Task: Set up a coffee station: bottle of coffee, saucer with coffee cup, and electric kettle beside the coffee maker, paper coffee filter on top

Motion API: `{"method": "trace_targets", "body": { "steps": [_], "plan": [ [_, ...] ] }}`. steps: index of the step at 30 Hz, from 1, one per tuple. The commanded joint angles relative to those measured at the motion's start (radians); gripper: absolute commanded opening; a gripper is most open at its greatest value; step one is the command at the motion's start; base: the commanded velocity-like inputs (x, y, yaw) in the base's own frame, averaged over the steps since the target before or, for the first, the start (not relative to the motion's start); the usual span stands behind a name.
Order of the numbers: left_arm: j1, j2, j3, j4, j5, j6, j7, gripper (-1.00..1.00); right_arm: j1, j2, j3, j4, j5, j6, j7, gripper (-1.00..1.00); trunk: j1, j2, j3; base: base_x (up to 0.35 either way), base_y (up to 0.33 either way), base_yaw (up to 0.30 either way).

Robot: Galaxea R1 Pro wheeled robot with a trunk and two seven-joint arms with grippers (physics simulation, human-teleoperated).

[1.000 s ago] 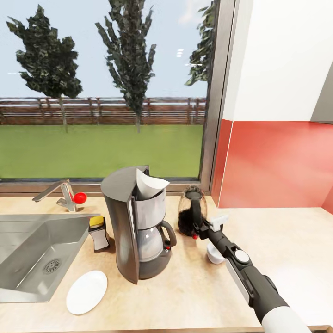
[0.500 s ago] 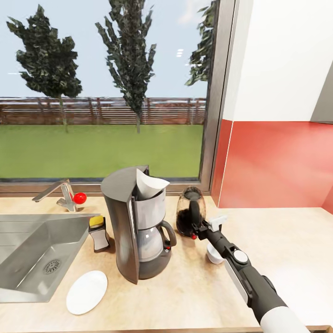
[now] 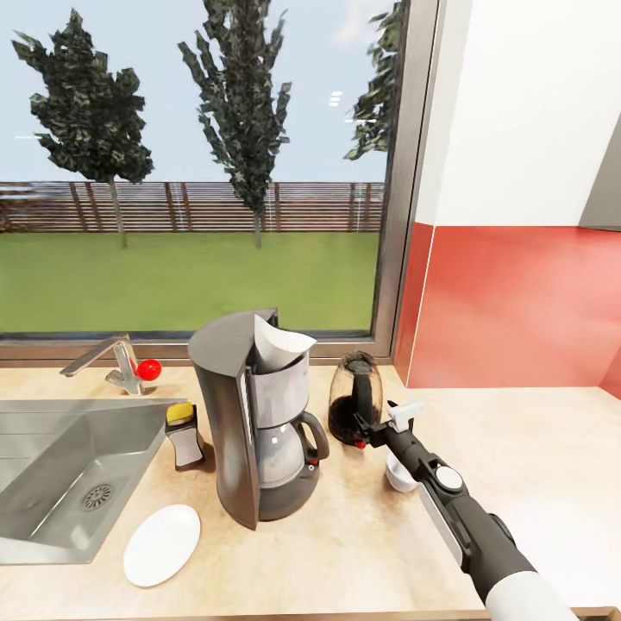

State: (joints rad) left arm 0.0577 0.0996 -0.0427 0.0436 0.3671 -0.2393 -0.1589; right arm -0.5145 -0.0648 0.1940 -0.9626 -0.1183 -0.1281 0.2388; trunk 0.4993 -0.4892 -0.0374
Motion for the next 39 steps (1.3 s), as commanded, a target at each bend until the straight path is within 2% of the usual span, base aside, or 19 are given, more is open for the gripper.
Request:
{"method": "trace_targets", "body": {
  "steps": [1, 19, 24, 39],
  "plan": [
    [-0.001, 0.000, -0.005, 0.002, 0.010, -0.005, -0.007, 1.00, -0.001, -0.001, 0.002, 0.001, -0.011, -0.003, 0.003, 1.00, 0.000, -0.002, -0.002, 0.000, 0.000, 0.000],
    [-0.001, 0.000, -0.002, 0.002, 0.012, -0.006, -0.005, 1.00, -0.001, -0.001, -0.001, 0.000, -0.011, -0.005, -0.001, 1.00, 0.000, -0.002, -0.002, -0.055, -0.004, 0.000],
    [-0.001, 0.000, 0.013, 0.002, 0.012, -0.007, -0.005, 1.00, -0.001, -0.001, -0.001, 0.001, -0.011, -0.005, -0.001, 1.00, 0.000, -0.002, -0.002, -0.278, -0.040, 0.000],
    [-0.001, 0.001, 0.015, 0.000, 0.013, -0.014, -0.005, 1.00, -0.001, 0.000, 0.000, -0.001, -0.010, -0.002, -0.003, 1.00, 0.000, -0.002, -0.002, -0.273, -0.001, 0.000]
  ]
}}
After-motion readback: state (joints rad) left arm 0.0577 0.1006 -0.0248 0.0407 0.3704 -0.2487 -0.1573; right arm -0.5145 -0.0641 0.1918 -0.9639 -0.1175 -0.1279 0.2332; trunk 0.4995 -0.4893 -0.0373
